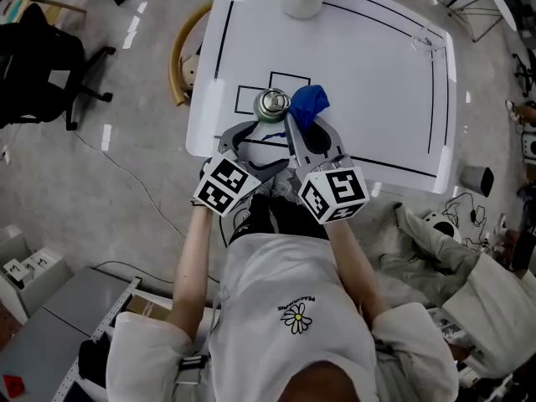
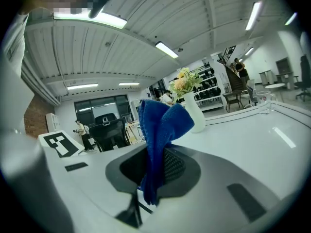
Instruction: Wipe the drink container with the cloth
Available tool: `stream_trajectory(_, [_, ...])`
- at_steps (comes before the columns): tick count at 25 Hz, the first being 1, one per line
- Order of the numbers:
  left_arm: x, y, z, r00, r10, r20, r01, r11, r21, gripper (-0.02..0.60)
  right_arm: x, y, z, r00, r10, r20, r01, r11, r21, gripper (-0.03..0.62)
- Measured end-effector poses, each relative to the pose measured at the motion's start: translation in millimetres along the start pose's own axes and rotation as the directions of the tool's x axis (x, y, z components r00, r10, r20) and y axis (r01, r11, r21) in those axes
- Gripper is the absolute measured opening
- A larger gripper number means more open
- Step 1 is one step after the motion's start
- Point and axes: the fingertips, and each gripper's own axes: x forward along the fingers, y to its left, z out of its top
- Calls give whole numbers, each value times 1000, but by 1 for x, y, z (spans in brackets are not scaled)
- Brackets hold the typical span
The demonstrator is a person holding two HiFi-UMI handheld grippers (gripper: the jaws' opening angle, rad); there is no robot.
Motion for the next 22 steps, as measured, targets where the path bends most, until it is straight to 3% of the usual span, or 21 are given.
stream_trajectory(4, [7, -28, 1, 997, -76, -2, 76, 997, 33, 413, -1, 5, -3, 1000, 2, -7, -2, 1000, 8, 43])
stream_trajectory(7, [-10, -16, 3, 999, -32, 10, 32, 999, 23, 413, -3, 6, -2, 1000, 3, -7, -3, 1000, 5, 43])
stream_trajectory(10, [-24, 22, 10, 996, 73, 47, -73, 997, -5, 413, -5, 7, 3, 1000, 13, -1, -13, 1000, -13, 43])
stream_trajectory(12, [-19, 43, 13, 993, 105, 58, -105, 994, -17, 413, -6, 8, 4, 1000, 19, 1, -19, 1000, -16, 43])
stream_trajectory(22, [5, 45, 15, 995, 96, 30, -96, 995, -21, 413, -5, 14, 3, 999, 46, -9, -46, 999, -28, 43])
